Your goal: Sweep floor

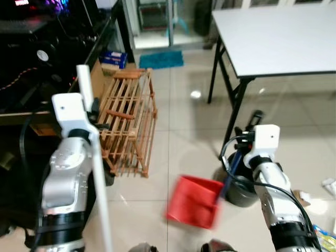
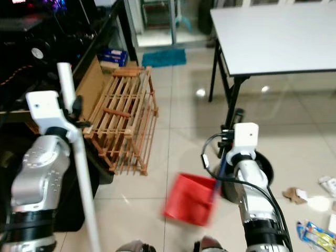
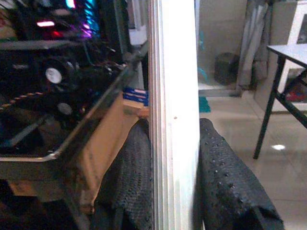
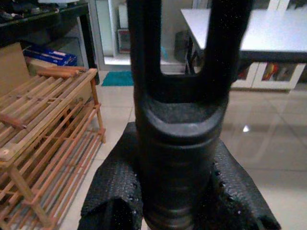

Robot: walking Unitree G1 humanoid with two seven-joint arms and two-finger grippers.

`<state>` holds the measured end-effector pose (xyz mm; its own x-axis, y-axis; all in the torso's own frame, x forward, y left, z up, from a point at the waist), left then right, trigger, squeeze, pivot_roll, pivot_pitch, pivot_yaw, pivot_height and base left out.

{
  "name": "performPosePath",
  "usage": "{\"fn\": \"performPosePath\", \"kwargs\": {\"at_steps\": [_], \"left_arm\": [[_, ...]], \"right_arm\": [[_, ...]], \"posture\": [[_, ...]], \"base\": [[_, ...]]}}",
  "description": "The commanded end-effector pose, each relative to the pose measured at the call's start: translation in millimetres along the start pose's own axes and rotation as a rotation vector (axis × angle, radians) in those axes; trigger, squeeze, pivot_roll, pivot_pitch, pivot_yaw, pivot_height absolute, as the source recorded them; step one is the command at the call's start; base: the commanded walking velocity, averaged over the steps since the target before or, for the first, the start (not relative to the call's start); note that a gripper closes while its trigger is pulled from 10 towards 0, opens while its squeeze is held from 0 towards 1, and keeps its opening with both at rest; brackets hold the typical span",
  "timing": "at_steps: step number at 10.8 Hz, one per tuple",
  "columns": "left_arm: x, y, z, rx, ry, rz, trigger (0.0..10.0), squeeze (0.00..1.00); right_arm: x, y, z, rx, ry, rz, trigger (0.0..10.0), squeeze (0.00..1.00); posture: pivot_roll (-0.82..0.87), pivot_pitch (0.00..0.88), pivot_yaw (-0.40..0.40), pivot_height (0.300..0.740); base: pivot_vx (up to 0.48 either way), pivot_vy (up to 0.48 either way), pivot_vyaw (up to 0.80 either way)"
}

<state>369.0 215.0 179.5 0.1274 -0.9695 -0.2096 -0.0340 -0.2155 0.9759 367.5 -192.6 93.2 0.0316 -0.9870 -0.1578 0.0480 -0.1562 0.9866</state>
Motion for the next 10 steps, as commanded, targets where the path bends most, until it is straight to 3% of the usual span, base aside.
{"fn": "performPosePath", "kwargs": {"at_steps": [1,2,4,8,9,10], "left_arm": [[-7.6,1,-2.8,0.010,0.025,-0.008,3.4,0.00],[-12.1,3,-5.3,0.019,0.036,-0.015,3.3,0.00],[-23.8,12,-13.5,0.051,0.060,-0.048,4.6,0.00],[-45.7,27,-29.4,0.099,0.104,-0.107,5.4,0.00],[-46.0,28,-32.5,0.106,0.106,-0.105,8.4,0.00],[-43.2,29,-34.6,0.109,0.098,-0.097,9.6,0.00]], "right_arm": [[-7.7,18,-5.0,0.068,0.024,-0.014,10.0,0.00],[-7.4,18,-5.0,0.068,0.024,-0.015,10.0,0.00],[-7.5,19,-6.1,0.067,0.028,-0.015,10.0,0.00],[-7.1,19,-7.1,0.065,0.035,-0.013,10.0,0.00],[-0.1,22,-7.9,0.070,0.019,-0.010,10.0,0.00],[1.6,23,-8.2,0.071,0.015,-0.009,10.0,0.00]], "posture": [[-0.15,0.087,0.118,0.740],[-0.15,0.086,0.119,0.740],[-0.15,0.083,0.116,0.740],[-0.16,0.080,0.119,0.740],[-0.16,0.080,0.123,0.740],[-0.16,0.082,0.123,0.740]], "base": [[0.000,0.000,0.00],[0.000,0.000,0.00],[0.000,0.000,0.00],[0.000,0.000,0.00],[0.000,0.000,0.00],[0.000,0.000,0.00]]}}
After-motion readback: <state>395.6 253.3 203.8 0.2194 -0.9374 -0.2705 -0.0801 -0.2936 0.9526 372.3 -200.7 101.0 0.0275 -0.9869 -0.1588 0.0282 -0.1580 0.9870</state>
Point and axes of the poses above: a point about 5 cm out from each wrist's last joint towards the gripper, its own z axis pointing back from the gripper into the wrist, its own y axis along the axis of the wrist's last joint, x = y × z, the point moved 6 cm from there along -z, pointing out of the wrist towards the gripper, and after that the axes turned 13 degrees about -z, right-handed, at the moved point
